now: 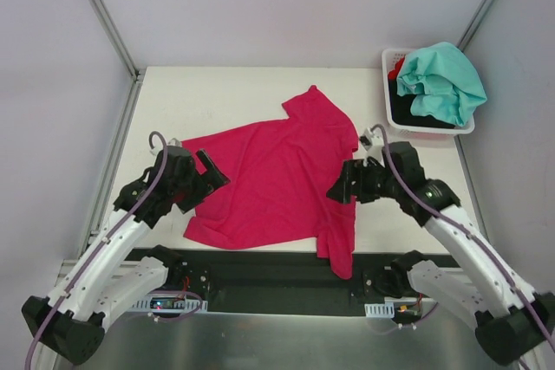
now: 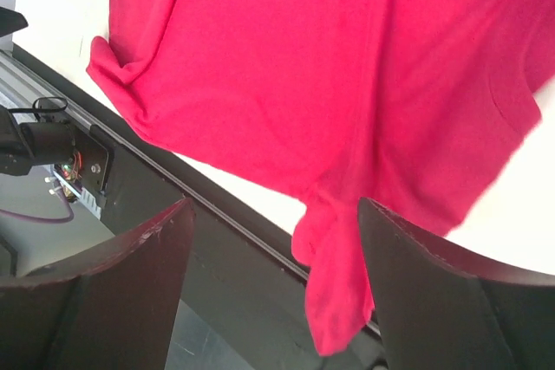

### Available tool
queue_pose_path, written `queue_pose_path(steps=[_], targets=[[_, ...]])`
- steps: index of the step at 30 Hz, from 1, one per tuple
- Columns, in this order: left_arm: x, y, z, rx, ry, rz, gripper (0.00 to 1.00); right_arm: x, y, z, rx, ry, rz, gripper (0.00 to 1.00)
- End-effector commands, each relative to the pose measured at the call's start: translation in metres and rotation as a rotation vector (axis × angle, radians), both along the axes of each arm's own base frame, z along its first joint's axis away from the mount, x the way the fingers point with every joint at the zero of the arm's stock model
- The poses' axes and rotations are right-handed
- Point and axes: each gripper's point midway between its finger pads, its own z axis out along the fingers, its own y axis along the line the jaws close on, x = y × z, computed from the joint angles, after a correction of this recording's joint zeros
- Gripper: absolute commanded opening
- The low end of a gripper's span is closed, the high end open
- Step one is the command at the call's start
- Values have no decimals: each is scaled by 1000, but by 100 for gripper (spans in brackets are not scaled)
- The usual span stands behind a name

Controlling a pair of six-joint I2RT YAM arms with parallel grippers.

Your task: Fold and stack the t-shirts

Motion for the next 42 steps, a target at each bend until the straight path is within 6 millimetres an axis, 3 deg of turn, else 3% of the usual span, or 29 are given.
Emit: queue_pose_path(steps=[1, 2, 3, 7, 12, 14, 15, 17, 18, 25, 29, 34, 37, 42], targets=[[42, -43, 19, -88, -158, -173, 99, 48, 42, 33, 88, -127, 114, 78], [50, -46, 25, -81, -177, -186, 99, 56, 44, 33, 77, -133, 122, 78], [55, -49, 17, -72, -148, -189, 99, 62, 50, 26, 71, -112, 143, 78], [76, -56, 10, -54, -159, -206, 99, 93, 69, 37, 145, -122, 190, 78], [103, -59, -8, -84, -155, -205, 99, 141, 70, 36, 262, -80, 163, 78], [122, -53, -4, -89, -189, -185, 99, 165, 67, 30, 263, -59, 132, 78], [129, -50, -13, -75, -170, -179, 99, 169, 68, 31, 274, -55, 141, 77], [148, -41, -10, -65, -185, -153, 99, 182, 67, 26, 283, -37, 133, 77], [155, -38, -21, -58, -152, -147, 99, 189, 66, 29, 287, -49, 128, 77], [209, -7, -40, -57, -116, -45, 99, 217, 62, 32, 347, -37, 110, 77], [228, -1, -46, -36, -110, -21, 99, 231, 60, 26, 362, -9, 99, 77], [256, 3, -43, -10, -133, -19, 99, 249, 60, 34, 419, -29, 100, 77], [269, 5, -48, -13, -125, -10, 99, 253, 59, 41, 435, -37, 100, 77], [275, 11, -61, 9, -101, 12, 99, 253, 48, 53, 456, -58, 88, 77]])
